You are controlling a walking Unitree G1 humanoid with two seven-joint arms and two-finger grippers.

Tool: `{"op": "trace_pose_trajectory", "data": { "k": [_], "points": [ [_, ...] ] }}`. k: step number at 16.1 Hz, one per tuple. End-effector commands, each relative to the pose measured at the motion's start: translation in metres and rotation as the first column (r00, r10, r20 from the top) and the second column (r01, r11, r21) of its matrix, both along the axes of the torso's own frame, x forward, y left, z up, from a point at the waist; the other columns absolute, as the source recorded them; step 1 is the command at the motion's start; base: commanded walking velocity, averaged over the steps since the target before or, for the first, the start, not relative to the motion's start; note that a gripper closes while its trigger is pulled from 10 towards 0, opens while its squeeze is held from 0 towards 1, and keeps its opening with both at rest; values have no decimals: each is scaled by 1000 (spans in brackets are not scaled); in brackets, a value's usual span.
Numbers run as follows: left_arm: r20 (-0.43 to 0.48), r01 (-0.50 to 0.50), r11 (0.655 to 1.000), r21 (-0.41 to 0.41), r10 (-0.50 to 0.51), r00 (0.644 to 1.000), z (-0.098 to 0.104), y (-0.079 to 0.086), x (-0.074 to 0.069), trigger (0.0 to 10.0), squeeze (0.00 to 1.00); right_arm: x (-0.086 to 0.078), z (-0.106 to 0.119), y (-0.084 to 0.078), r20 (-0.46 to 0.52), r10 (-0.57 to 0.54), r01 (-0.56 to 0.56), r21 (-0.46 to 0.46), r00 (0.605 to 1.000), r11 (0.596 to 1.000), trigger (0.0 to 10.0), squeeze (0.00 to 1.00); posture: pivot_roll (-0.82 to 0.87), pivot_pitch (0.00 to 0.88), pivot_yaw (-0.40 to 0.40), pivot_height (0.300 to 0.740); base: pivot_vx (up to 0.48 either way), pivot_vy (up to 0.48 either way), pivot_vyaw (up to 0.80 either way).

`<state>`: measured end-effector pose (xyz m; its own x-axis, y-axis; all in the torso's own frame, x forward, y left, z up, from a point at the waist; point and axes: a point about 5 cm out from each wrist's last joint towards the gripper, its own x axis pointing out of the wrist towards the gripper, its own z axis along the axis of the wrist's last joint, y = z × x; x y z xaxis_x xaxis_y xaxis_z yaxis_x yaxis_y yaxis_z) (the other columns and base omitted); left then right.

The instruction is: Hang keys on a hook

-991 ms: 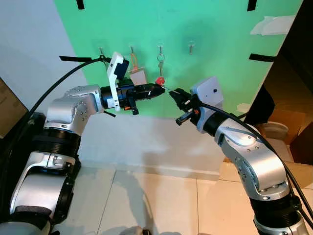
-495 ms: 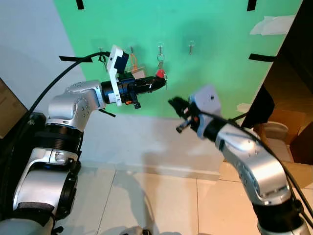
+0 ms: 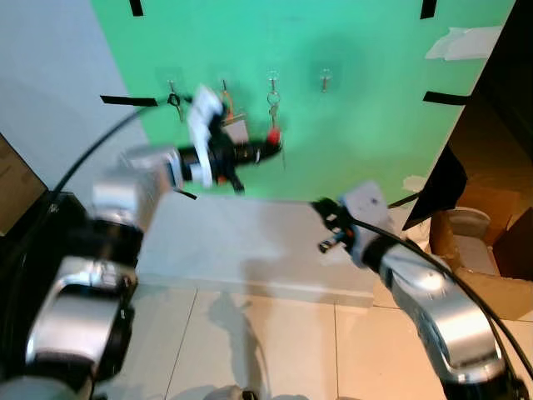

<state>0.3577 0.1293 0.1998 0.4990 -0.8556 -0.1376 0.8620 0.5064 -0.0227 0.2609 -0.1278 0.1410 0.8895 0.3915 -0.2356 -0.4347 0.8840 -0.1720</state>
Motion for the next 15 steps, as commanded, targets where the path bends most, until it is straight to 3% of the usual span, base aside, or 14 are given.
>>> {"op": "trace_pose_trajectory", "data": {
  "k": [1,3,4,7,9,10,13,15],
  "points": [
    [43,-70,995,70,68,997,-7,3,1,10000,0,0,0,-5,16,-51,51,-8,999,999,10000,0,-149,0,84,740,0,0,0],
    [127,-274,959,74,263,956,-19,5,-2,10000,0,-6,-12,-16,1,-229,229,29,973,973,10000,0,-153,0,89,740,0,0,0],
    [175,-380,923,56,366,914,-28,6,-12,10000,0,-10,-21,-23,-41,-344,346,68,938,936,10000,0,-156,0,92,740,0,0,0],
    [221,-457,888,60,434,873,-47,4,-34,10000,0,-15,-23,-26,-55,-390,394,118,919,912,10000,0,-153,0,88,740,0,0,0],
    [194,-501,865,18,489,851,-55,-1,-48,10000,0,-15,-21,-24,-33,-377,378,122,926,918,10000,0,-154,0,81,740,0,0,0],
    [198,-533,845,42,516,833,-57,1,-49,10000,0,-15,-20,-24,-25,-376,376,125,926,918,10000,0,-165,0,87,740,0,0,0],
    [213,-617,787,-25,607,765,-53,7,-44,10000,0,-17,-21,-30,-38,-414,414,177,910,893,10000,0,-161,0,87,740,84,0,-267],
    [208,-623,781,-49,618,758,-50,1,-47,10000,0,-15,-21,-32,-31,-414,413,179,910,893,10000,0,-134,0,78,740,302,0,-800]
  ]
}}
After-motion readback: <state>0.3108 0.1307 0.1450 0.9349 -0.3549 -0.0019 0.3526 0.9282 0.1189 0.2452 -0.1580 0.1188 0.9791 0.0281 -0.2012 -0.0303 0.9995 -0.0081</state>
